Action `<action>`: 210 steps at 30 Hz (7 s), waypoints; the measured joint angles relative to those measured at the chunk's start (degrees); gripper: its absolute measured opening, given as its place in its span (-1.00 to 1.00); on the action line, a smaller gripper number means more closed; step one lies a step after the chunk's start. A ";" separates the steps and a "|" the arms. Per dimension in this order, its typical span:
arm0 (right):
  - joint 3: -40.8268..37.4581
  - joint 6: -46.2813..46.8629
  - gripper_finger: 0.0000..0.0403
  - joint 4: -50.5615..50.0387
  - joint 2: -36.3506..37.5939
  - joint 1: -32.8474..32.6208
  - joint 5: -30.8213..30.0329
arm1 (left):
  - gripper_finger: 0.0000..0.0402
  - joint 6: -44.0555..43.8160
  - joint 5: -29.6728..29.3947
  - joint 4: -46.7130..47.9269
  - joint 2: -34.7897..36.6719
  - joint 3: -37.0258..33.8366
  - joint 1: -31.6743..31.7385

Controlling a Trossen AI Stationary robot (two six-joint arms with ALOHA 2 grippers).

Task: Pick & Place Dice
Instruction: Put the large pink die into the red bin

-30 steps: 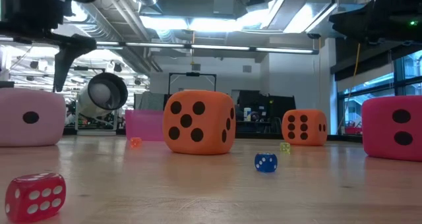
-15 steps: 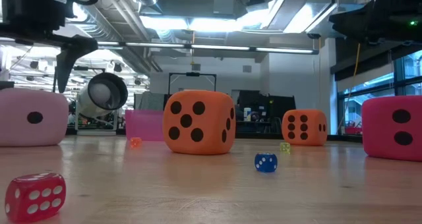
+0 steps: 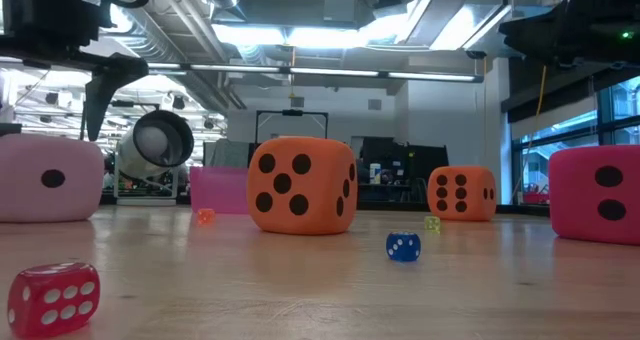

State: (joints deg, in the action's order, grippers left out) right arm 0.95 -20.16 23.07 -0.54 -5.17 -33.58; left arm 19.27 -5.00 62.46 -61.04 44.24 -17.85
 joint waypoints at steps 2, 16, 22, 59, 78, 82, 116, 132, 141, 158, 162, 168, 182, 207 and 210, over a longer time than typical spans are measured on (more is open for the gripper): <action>0.00 0.00 0.51 0.00 0.00 -0.02 0.00 | 0.80 -0.01 -0.01 -0.95 0.02 -0.74 0.00; 0.00 -0.02 0.51 -0.01 0.00 -0.02 0.00 | 0.80 -1.22 -1.44 -3.13 0.44 -2.59 0.00; 0.00 -0.24 0.51 0.00 0.00 0.00 0.00 | 0.80 -2.10 -4.67 -3.09 0.37 -2.68 -0.61; 0.00 -0.35 0.51 -0.01 0.00 0.00 0.00 | 0.80 -7.58 -10.12 -8.55 0.33 -2.68 -2.56; 0.00 -0.22 0.51 -0.02 0.00 0.00 0.00 | 0.80 -5.55 -4.21 -7.88 0.36 -2.48 -2.84; 0.00 -0.21 0.51 0.00 0.00 -0.01 0.00 | 0.80 -9.53 -6.88 -8.11 0.40 -0.46 -2.84; 18.83 21.52 0.51 0.53 -52.97 0.09 10.08 | 0.80 -34.07 -10.55 -1.69 5.90 -1.56 0.78; 53.38 6.86 0.51 -0.39 -97.58 0.09 22.94 | 0.80 -40.35 -5.00 -2.23 5.90 -1.56 6.66; 69.45 4.58 0.65 -1.54 -113.41 0.11 31.74 | 0.80 -47.16 -2.72 -0.93 5.90 -1.58 6.71; 82.26 4.24 0.87 -5.34 -123.48 0.35 21.41 | 0.80 -51.76 -5.17 -4.13 5.88 -1.60 6.71; 82.22 0.54 0.88 -12.93 -122.31 0.35 14.38 | 0.80 -58.65 -6.93 -3.94 5.88 -1.60 6.71; 82.25 -1.33 0.88 -27.31 -115.79 0.58 2.59 | 0.80 -71.05 -6.34 -2.26 5.73 -1.60 6.71; 77.25 16.95 0.88 -43.80 -103.31 6.45 17.46 | 0.80 -75.69 -3.63 -2.64 -0.44 -1.45 6.71; 64.65 16.41 0.88 -41.19 -84.50 7.96 19.61 | 0.80 -69.07 -2.92 -2.36 1.03 -1.58 6.71; 58.76 16.55 0.88 -32.88 -82.14 7.98 22.07 | 0.80 -66.14 -2.94 -2.61 1.07 -1.58 6.71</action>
State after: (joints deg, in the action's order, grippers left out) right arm 59.71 -3.61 -9.81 -82.67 2.81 -11.51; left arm -46.88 -7.94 59.85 -59.96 42.65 -11.14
